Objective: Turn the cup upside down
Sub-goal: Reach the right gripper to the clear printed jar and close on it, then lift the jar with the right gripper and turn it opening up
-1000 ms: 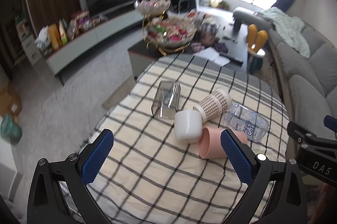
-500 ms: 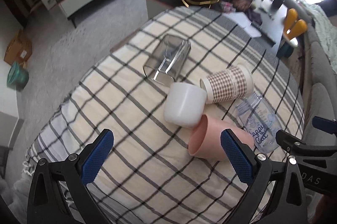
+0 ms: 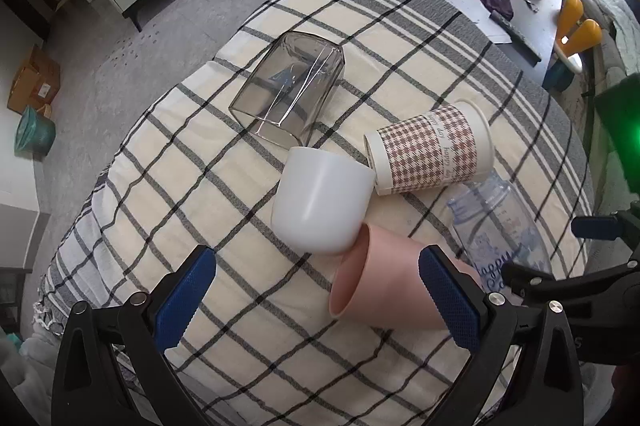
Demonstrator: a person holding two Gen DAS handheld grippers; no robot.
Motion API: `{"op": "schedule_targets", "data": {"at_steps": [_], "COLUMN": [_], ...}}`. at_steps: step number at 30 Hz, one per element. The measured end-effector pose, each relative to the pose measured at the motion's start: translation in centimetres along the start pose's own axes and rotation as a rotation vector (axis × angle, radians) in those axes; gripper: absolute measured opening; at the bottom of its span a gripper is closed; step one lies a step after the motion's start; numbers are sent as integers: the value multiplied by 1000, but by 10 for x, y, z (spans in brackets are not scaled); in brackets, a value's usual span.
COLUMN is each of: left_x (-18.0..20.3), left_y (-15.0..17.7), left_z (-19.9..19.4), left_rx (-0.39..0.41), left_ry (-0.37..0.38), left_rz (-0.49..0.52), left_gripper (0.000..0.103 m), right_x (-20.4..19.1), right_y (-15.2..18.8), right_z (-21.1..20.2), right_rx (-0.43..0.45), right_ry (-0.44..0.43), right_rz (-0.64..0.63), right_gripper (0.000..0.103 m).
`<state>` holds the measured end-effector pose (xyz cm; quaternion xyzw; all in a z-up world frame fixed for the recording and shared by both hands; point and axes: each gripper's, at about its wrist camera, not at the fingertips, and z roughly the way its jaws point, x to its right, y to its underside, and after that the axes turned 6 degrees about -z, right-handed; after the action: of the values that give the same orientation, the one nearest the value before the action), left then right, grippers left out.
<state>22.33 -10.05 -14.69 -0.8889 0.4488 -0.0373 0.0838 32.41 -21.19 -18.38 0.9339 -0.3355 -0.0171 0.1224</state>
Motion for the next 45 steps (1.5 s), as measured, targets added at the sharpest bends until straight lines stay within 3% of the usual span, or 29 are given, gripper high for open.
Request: {"op": "schedule_targets", "data": {"at_steps": [9, 11, 14, 25, 31, 36, 45], "left_x": [9, 10, 10, 3, -10, -40, -108], "left_y": [-10, -11, -12, -12, -12, -14, -17], "left_z": [17, 22, 27, 9, -23, -55, -72], "left_rx": [-13, -27, -43, -6, 51, 171, 305], "left_ry": [-9, -9, -5, 43, 116, 195, 176], "left_rz": [4, 8, 6, 39, 128, 203, 398], "left_gripper": [103, 103, 103, 103, 103, 103, 103], "right_x": [5, 5, 5, 24, 27, -2, -92], "right_y": [-21, -23, -24, -2, 24, 43, 69], "right_z": [36, 42, 43, 5, -34, -62, -50], "right_rx": [-75, -84, -68, 20, 97, 188, 290], "right_ry": [-86, -120, -135, -128, -140, -198, -373], "right_rz": [-37, -37, -23, 106, 241, 398, 642], "right_gripper": [84, 75, 73, 72, 72, 72, 73]}}
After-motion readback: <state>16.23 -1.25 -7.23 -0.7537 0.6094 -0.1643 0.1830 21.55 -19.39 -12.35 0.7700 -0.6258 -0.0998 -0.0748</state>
